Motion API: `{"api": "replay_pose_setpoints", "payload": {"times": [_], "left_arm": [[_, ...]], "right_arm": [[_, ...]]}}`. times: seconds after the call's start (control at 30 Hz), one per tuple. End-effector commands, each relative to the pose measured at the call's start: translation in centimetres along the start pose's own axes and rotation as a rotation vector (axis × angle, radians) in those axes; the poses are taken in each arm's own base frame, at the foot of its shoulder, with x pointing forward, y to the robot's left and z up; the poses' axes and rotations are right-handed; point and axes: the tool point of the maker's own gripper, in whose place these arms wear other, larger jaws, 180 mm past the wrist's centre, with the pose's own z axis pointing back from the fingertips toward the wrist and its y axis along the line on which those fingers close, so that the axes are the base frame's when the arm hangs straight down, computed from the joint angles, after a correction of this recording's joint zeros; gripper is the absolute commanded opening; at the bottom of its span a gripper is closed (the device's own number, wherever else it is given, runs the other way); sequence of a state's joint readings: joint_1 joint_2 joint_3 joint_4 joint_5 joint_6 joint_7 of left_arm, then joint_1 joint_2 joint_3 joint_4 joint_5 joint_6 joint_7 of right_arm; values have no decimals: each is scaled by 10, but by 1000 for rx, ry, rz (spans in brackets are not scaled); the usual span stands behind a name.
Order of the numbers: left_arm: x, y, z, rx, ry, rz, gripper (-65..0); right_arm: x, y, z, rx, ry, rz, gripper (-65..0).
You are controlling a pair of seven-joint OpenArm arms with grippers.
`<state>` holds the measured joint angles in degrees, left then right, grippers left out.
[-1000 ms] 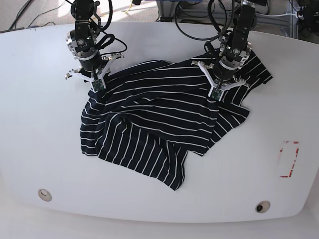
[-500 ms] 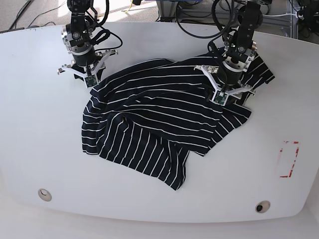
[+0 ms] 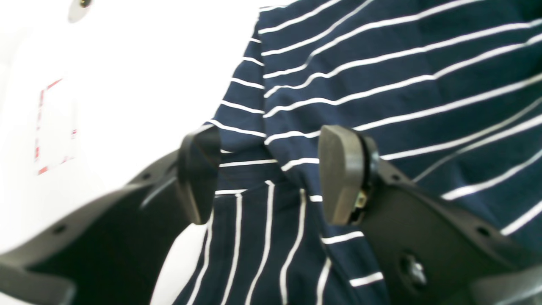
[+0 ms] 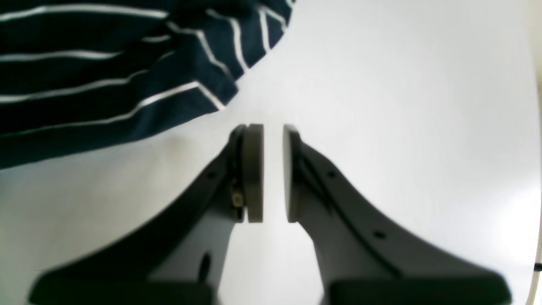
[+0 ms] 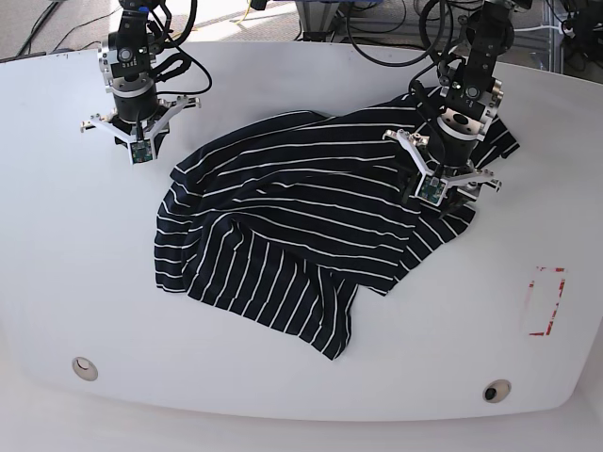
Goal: Layout the t-shirt on the table in an organized manner, then fold the t-shirt properly
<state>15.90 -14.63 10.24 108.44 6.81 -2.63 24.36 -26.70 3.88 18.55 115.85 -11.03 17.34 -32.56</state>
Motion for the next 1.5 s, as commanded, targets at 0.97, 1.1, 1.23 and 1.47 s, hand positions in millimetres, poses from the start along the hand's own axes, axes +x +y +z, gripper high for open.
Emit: {"api": "replay_pose_setpoints", "payload": {"times": [0.97,1.1,1.23,1.47], "left_arm": [[-36,-41,-14,-94,69,89,-485],[-34,-54,-18,-117,74,86,-398],[-38,-60,-23,-126,90,82,-326],[-34,-59,-45,-138,91,56,-301]], "right_arm": [[5,7,3,17,-26,14,-587],[6,9,3,24,-27,15,-586],[5,8,3,22,-26,9,-587],[3,7,3,14,-21,3,-595]]}}
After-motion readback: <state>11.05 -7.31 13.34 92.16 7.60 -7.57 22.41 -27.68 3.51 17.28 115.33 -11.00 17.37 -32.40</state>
